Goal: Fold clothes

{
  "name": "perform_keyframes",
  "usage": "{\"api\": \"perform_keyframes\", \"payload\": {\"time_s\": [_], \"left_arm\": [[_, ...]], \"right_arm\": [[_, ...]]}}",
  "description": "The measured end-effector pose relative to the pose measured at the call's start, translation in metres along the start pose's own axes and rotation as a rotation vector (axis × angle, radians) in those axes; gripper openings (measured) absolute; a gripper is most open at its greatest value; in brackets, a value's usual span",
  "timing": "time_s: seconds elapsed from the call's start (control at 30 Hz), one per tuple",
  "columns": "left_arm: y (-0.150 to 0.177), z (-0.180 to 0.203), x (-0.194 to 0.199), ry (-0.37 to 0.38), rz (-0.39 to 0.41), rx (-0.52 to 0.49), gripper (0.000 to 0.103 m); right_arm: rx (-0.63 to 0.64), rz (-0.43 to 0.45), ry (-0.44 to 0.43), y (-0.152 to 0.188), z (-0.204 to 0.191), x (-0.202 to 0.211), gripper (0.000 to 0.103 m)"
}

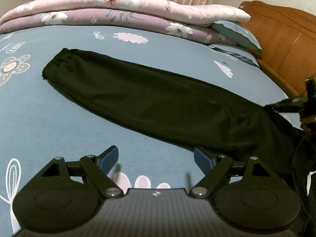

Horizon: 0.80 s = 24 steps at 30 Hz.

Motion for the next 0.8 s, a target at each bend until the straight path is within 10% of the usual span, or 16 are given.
{"api": "perform_keyframes", "payload": {"time_s": [0.4, 0.8], "left_arm": [[-0.005, 0.000, 0.012, 0.027, 0.012, 0.020, 0.084], [-0.018, -0.014, 0.015, 0.017, 0.048, 0.071, 0.084]], "right_arm": [[0.010, 0.180, -0.115, -0.032, -0.068, 0.096, 0.044], [0.320, 0.047, -0.421, -0.076, -0.221, 0.007, 0.058]]}}
Point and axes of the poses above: each gripper's, at about its wrist camera, not at the fingertips, and x roughly against the way its jaws point, z to its right, y to its underside, the point moved 2 cm from there along -x, roughly the way its jaws point, and after that the axes turned 9 degrees about z, right-handed, at the moved point
